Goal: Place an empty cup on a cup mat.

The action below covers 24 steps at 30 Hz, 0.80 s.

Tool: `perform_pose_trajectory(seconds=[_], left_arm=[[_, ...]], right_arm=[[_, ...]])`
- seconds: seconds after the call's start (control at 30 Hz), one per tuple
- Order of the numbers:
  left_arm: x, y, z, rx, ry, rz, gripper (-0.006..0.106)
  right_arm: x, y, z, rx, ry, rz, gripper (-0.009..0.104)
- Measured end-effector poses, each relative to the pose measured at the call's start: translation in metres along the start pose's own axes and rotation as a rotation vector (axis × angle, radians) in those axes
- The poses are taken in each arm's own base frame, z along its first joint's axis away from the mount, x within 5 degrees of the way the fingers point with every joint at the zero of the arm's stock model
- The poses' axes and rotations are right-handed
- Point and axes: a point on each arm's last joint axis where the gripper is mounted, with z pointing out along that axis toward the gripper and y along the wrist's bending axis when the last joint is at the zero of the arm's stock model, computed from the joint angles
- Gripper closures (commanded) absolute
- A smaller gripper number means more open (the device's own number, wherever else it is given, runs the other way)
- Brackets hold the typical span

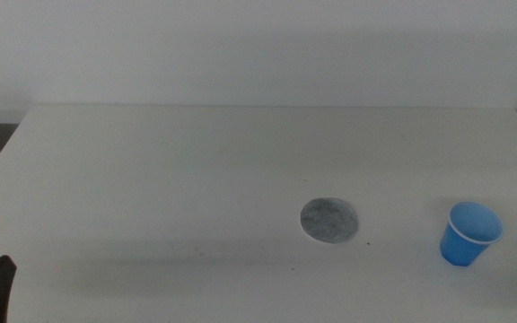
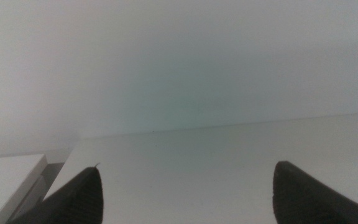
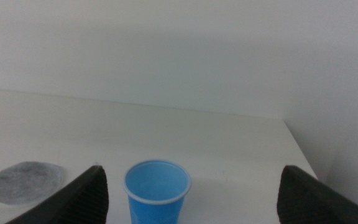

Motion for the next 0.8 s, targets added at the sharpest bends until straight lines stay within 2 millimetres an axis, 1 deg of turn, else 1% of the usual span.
perform_pose_trajectory(seconds=[0.17, 0.27, 0.33, 0.43, 0.47, 0.53, 0.67, 0.73, 0.8], left_arm=[[0.000, 0.000, 0.000, 0.000, 0.000, 0.000, 0.007], [0.000, 0.000, 0.000, 0.000, 0.000, 0.000, 0.007], [0.000, 0.000, 0.000, 0.000, 0.000, 0.000, 0.007], [0.000, 0.000, 0.000, 0.000, 0.000, 0.000, 0.007], [0.000, 0.000, 0.000, 0.000, 0.000, 0.000, 0.007], [0.000, 0.000, 0.000, 0.000, 0.000, 0.000, 0.007], [0.000, 0.000, 0.000, 0.000, 0.000, 0.000, 0.007], [0.000, 0.000, 0.000, 0.000, 0.000, 0.000, 0.007], [0.000, 0.000, 0.000, 0.000, 0.000, 0.000, 0.007]], right_arm=[[0.002, 0.000, 0.000, -0.003, 0.017, 0.082, 0.002], [-0.008, -0.001, 0.001, -0.003, 0.036, 0.124, 0.002], [-0.025, -0.002, 0.004, -0.003, 0.058, 0.140, 0.002], [-0.062, -0.006, 0.012, -0.006, 0.123, 0.155, 0.002], [-0.072, -0.007, 0.017, -0.007, 0.163, 0.161, 0.002], [-0.099, -0.008, 0.027, -0.014, 0.251, 0.196, 0.002], [-0.142, -0.009, 0.046, -0.043, 0.408, 0.259, 0.002], [-0.160, -0.009, 0.056, -0.054, 0.453, 0.271, 0.002], [-0.173, -0.010, 0.065, -0.056, 0.456, 0.276, 0.002]])
